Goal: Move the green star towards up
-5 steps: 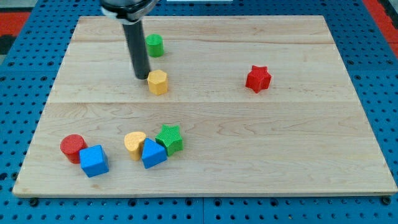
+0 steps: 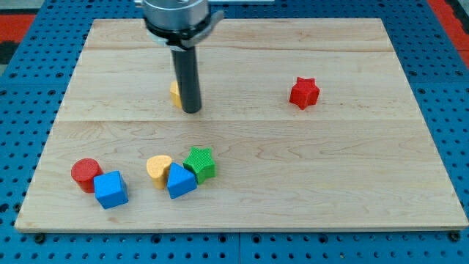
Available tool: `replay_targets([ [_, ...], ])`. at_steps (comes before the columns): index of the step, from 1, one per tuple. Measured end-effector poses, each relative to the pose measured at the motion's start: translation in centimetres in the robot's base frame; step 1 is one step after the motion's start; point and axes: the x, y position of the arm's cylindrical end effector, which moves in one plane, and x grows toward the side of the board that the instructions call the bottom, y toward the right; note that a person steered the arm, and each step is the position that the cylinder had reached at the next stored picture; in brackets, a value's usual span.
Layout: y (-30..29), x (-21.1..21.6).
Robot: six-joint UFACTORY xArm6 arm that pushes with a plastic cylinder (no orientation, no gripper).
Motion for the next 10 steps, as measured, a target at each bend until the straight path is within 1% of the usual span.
replay_targets([
  [1, 0.5, 0.6],
  [2, 10.4, 2.0],
  [3, 15.5, 12.4],
  [4, 9.8, 20.5],
  [5, 2.9, 18.1],
  [6, 0.8, 11.6],
  [7, 0.3, 7.1],
  [8, 3.0, 6.4],
  [9, 3.9, 3.3],
  [10, 4.0, -1.4],
])
